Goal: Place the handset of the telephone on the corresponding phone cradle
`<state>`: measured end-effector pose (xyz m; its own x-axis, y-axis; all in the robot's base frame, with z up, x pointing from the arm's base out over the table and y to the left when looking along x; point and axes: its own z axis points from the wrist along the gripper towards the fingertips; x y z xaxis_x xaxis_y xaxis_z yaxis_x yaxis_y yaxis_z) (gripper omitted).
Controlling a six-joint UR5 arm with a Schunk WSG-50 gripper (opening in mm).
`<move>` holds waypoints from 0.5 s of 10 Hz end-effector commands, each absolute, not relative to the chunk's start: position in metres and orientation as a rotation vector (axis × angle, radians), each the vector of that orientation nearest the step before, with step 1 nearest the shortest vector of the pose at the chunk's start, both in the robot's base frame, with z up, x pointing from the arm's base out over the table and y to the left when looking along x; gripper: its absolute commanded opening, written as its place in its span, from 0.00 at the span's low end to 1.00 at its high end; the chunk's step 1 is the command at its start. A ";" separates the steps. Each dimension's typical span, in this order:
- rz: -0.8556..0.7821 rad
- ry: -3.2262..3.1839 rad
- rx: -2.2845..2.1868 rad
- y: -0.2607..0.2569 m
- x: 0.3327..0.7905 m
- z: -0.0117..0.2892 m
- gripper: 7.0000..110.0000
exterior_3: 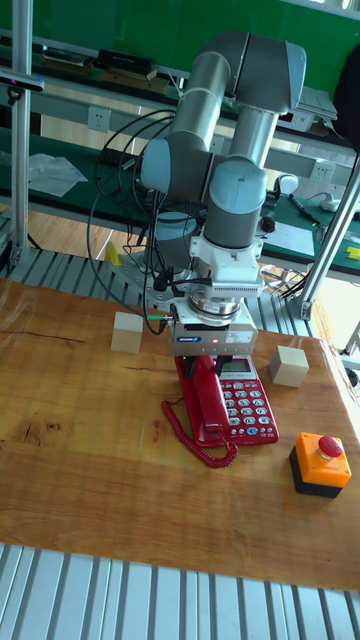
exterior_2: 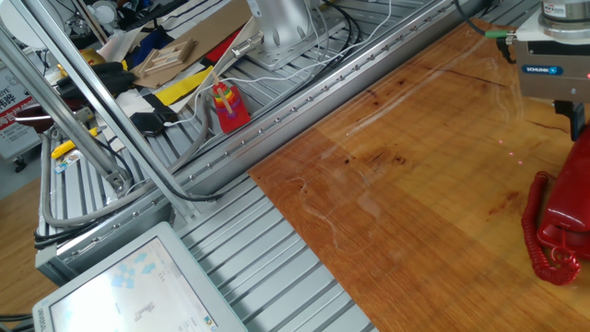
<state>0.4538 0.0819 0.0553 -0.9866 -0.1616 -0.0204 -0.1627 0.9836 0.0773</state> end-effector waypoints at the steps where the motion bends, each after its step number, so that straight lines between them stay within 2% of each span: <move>1: 0.137 3.105 -0.244 0.084 0.457 0.057 0.15; 5: 0.155 3.094 -0.257 0.087 0.459 0.056 0.15</move>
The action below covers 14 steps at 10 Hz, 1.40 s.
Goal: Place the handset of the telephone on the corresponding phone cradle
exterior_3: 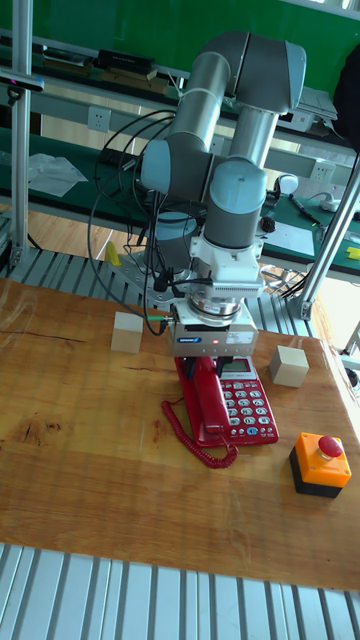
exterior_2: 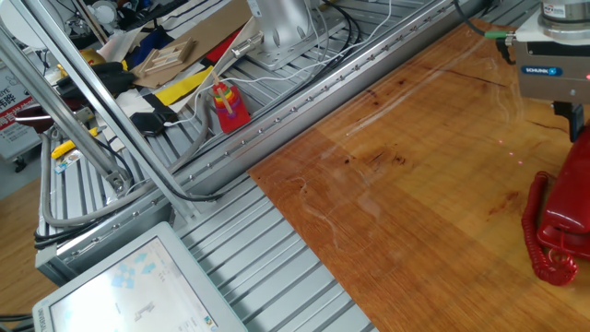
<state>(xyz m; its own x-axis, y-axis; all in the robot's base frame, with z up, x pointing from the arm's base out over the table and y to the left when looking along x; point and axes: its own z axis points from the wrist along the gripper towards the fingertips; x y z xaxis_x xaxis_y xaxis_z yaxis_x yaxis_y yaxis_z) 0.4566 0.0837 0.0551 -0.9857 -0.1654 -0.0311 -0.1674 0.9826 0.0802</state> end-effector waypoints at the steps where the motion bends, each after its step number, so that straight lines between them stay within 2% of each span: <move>1: 0.155 3.094 -0.264 0.087 0.459 0.056 0.36; 14: 0.151 3.111 -0.281 0.084 0.454 0.055 0.36</move>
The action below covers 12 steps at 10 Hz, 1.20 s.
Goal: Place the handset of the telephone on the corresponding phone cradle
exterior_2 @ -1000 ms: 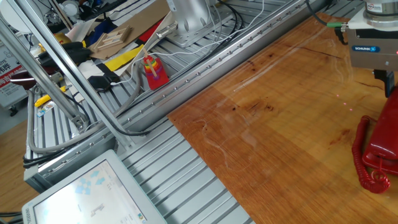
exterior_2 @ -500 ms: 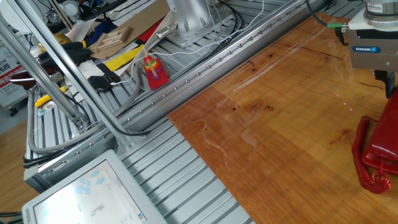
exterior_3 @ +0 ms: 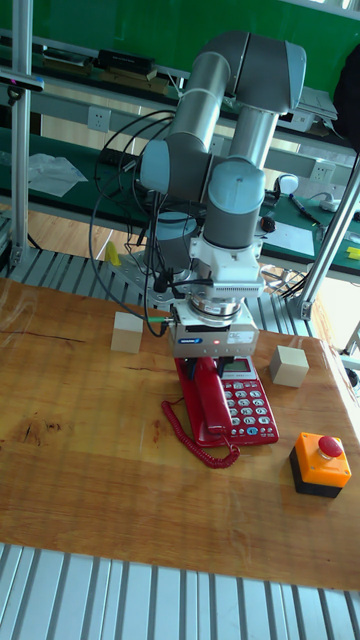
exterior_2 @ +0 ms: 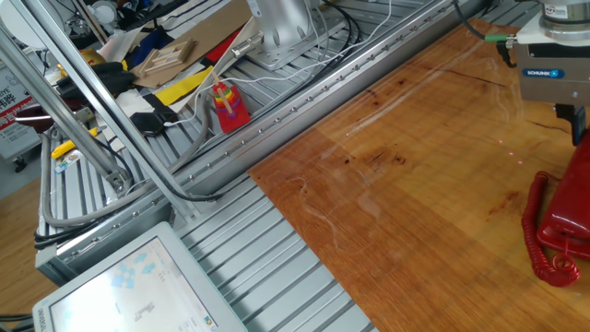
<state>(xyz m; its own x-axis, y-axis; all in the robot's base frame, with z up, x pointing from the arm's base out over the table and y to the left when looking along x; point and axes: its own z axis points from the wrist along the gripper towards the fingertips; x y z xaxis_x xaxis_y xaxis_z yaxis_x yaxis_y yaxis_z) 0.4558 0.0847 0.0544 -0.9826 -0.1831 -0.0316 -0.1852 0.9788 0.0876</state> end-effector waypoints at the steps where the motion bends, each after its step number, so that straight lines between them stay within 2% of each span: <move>1: 0.151 3.111 -0.278 0.084 0.454 0.055 0.36; 8: 0.182 3.108 -0.300 0.090 0.454 0.055 0.36; 9: 0.192 3.108 -0.305 0.091 0.454 0.055 0.57; 12: 0.200 3.109 -0.312 0.092 0.453 0.055 0.57</move>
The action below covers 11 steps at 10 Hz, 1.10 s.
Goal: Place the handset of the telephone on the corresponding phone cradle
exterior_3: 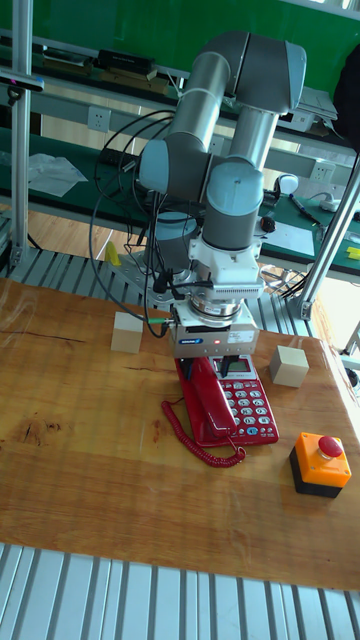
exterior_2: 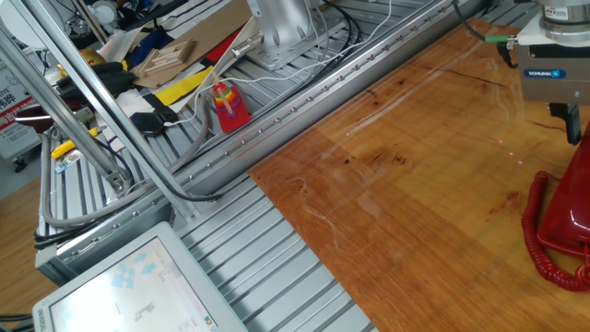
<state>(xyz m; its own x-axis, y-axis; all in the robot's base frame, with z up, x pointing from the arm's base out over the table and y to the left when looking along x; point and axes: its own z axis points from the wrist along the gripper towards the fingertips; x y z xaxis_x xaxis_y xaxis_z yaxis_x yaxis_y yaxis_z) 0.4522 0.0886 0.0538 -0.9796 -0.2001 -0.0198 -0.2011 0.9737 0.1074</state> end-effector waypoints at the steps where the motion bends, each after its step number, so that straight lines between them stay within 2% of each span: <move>1: 0.207 3.108 -0.310 0.094 0.453 0.056 0.57; 6: 0.196 3.092 -0.287 0.092 0.456 0.058 0.57; 11: 0.114 3.082 -0.265 0.080 0.458 0.061 0.57</move>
